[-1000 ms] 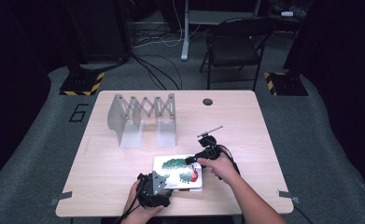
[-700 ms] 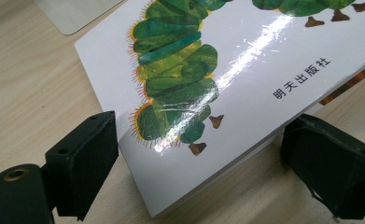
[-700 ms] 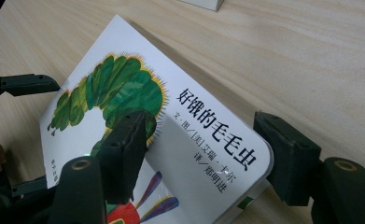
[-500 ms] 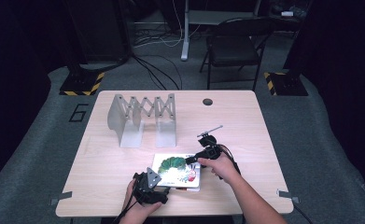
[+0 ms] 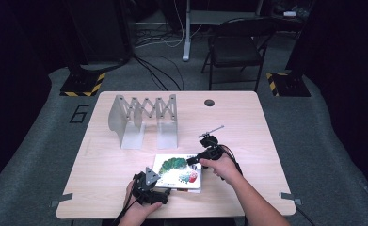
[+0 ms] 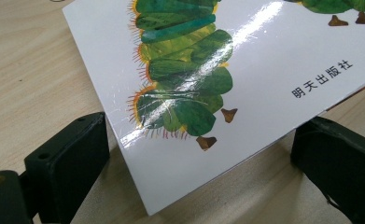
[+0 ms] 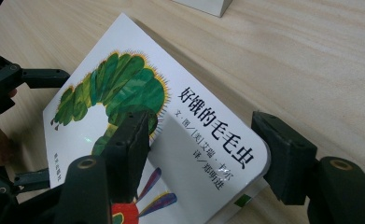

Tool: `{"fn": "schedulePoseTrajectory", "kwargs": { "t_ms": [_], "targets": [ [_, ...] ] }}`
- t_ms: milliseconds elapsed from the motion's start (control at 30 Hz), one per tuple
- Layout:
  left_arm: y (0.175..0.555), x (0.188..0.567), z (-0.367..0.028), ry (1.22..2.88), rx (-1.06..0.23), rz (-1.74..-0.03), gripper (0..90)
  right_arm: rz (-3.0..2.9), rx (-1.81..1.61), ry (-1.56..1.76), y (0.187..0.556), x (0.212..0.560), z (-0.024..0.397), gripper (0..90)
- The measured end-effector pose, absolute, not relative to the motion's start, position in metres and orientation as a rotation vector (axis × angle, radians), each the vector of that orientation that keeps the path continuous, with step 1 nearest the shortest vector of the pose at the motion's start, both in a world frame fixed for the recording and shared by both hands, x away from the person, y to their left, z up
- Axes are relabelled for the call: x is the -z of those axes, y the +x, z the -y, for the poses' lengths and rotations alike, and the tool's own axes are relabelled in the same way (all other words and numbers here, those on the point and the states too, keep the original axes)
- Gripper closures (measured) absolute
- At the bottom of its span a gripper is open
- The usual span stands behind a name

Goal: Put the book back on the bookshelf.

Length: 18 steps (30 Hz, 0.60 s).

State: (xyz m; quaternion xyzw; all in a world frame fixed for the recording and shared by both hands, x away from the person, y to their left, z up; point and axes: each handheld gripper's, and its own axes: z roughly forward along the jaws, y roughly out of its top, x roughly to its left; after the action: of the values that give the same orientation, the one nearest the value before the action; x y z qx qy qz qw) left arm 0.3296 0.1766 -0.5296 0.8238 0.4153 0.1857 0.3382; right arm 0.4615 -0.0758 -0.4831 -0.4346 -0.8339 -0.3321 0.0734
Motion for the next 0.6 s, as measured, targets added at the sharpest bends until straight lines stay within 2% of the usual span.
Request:
{"fn": "schedulePoseTrajectory", "kwargs": {
  "t_ms": [600],
  "targets": [
    [0.3313,0.5271,-0.1768,2.169,-0.438,-1.084,4.9,2.463,0.989,-1.278,0.4651,0.4789,0.0827,46.6]
  ]
}}
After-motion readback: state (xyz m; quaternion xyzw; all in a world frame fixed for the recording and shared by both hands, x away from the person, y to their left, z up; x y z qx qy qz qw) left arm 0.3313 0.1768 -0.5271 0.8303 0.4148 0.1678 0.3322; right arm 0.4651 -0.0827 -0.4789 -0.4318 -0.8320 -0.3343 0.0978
